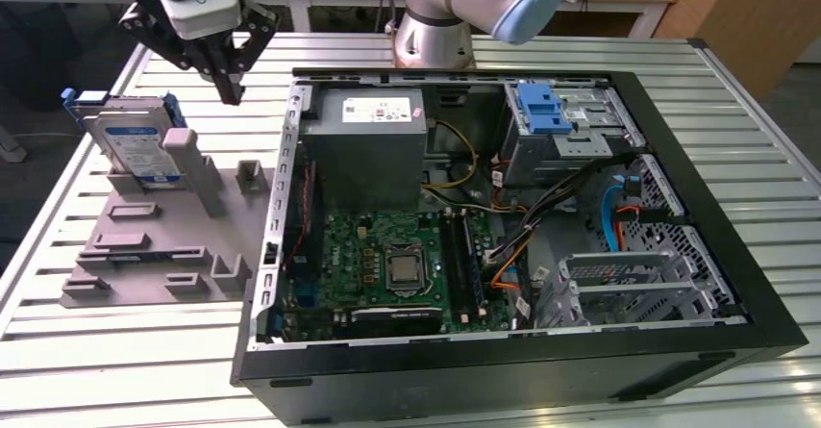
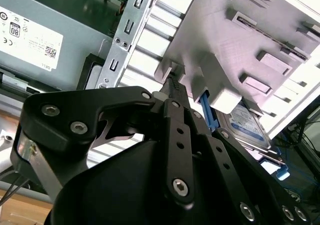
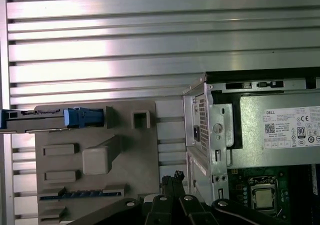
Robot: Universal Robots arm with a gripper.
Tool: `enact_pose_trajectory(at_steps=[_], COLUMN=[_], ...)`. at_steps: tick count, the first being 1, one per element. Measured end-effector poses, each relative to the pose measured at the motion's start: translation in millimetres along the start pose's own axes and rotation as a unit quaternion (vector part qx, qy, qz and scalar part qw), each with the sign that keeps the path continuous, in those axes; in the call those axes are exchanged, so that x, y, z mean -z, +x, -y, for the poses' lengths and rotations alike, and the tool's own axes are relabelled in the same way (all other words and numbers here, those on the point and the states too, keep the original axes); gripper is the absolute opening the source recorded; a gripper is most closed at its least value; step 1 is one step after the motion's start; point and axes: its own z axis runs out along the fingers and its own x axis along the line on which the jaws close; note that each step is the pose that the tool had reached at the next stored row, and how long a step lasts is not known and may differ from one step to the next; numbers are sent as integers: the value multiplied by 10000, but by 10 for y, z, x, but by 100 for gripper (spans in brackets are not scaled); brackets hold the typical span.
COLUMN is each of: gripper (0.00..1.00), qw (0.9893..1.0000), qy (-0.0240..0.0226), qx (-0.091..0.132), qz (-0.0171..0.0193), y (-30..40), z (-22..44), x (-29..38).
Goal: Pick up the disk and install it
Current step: 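Reach for the disk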
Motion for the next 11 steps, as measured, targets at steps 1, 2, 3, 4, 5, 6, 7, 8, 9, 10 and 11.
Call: enact_pose_trajectory(at_steps=[1,2,3,4,5,6,7,8,9,10,11], gripper=[11,11,11,11,11,11,11,11,11,11,11], qw=[10000,10000,10000,10000,10000,10000,10000,10000,10000,10000,10000], qy=[0,0,0,0,0,0,0,0,0,0,0], qx=[0,0,0,0,0,0,0,0,0,0,0], qz=[0,0,0,0,0,0,0,0,0,0,0], y=[7,13,19,25,32,38,45,51,57,64,71], z=[0,1,1,2,2,3,3,4,4,4,5], x=[-1,-1,-2,-3,-3,-4,-4,-5,-6,-6,-7])
